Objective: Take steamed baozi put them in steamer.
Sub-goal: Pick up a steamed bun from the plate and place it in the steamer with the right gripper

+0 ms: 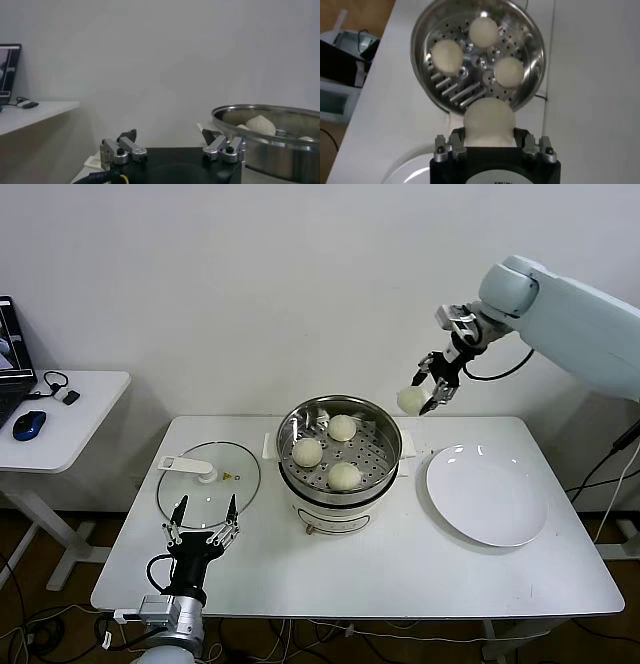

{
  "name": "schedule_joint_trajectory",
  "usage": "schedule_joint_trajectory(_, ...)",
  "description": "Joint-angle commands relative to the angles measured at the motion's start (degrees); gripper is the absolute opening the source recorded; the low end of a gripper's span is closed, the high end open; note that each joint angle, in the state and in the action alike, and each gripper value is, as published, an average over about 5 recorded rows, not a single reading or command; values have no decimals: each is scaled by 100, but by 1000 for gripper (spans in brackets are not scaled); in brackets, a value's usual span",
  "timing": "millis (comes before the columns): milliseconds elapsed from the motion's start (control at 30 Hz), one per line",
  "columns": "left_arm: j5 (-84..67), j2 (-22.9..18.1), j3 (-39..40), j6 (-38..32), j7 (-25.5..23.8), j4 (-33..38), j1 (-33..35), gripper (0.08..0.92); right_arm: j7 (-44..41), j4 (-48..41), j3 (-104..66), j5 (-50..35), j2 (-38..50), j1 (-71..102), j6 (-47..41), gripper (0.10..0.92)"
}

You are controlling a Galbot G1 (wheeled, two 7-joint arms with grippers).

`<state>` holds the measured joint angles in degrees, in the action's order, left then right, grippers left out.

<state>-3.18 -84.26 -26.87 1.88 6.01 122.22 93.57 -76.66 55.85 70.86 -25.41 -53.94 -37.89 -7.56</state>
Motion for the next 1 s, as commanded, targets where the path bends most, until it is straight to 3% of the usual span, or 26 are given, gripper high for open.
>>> schedule_joint_trajectory(33,102,-6,69,30,13,72,-32,823,54,54,623,-613,-797,-164,-309,645)
schedule_joint_trajectory(1000,-48,48,-53,37,-21,52,-29,823,66,-1100,106,646,-1560,1105,-149,645)
